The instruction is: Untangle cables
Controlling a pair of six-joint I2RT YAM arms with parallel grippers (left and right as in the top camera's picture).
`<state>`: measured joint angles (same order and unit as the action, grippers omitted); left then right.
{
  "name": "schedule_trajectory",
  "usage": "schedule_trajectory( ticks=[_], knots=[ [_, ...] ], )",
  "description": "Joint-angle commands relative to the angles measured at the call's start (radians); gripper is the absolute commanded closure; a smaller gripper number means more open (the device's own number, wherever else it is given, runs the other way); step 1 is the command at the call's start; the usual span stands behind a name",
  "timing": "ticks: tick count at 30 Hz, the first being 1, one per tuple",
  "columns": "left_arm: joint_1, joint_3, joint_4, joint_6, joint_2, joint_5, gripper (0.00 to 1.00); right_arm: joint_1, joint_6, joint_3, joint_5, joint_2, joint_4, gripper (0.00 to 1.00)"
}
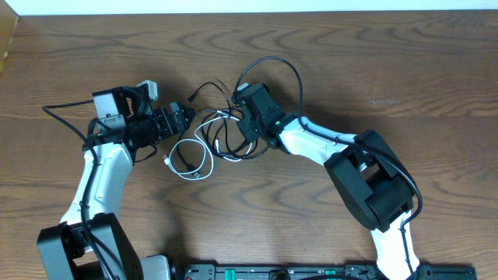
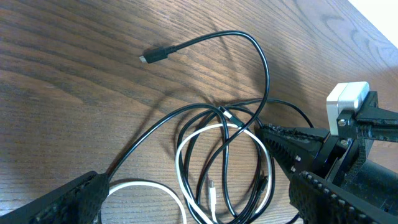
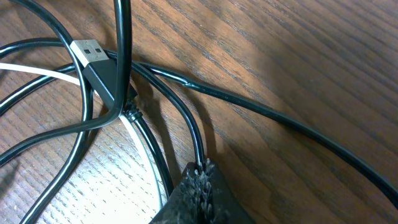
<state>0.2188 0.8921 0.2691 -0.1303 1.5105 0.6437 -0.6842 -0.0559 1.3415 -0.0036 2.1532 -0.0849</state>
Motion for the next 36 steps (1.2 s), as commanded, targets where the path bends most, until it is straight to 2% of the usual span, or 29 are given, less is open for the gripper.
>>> schedule_trajectory(
  ticks=[1,12,24,36],
  knots=[
    [-0.002,0.000,0.003,0.006,0.008,-0.009,0.02,-0.010,0.003,-0.006,0.005,0.013,0.000,0.99],
    [-0.002,0.000,0.003,0.006,0.008,-0.009,0.02,-0.010,0.003,-0.006,0.004,-0.107,0.021,0.99],
    [-0.002,0.000,0.003,0.006,0.008,-0.009,0.02,-0.010,0.029,-0.007,0.005,-0.106,-0.055,0.99],
    [-0.002,0.000,0.003,0.006,0.008,-0.009,0.02,-0.008,0.029,-0.011,0.005,-0.060,-0.035,0.99]
  ],
)
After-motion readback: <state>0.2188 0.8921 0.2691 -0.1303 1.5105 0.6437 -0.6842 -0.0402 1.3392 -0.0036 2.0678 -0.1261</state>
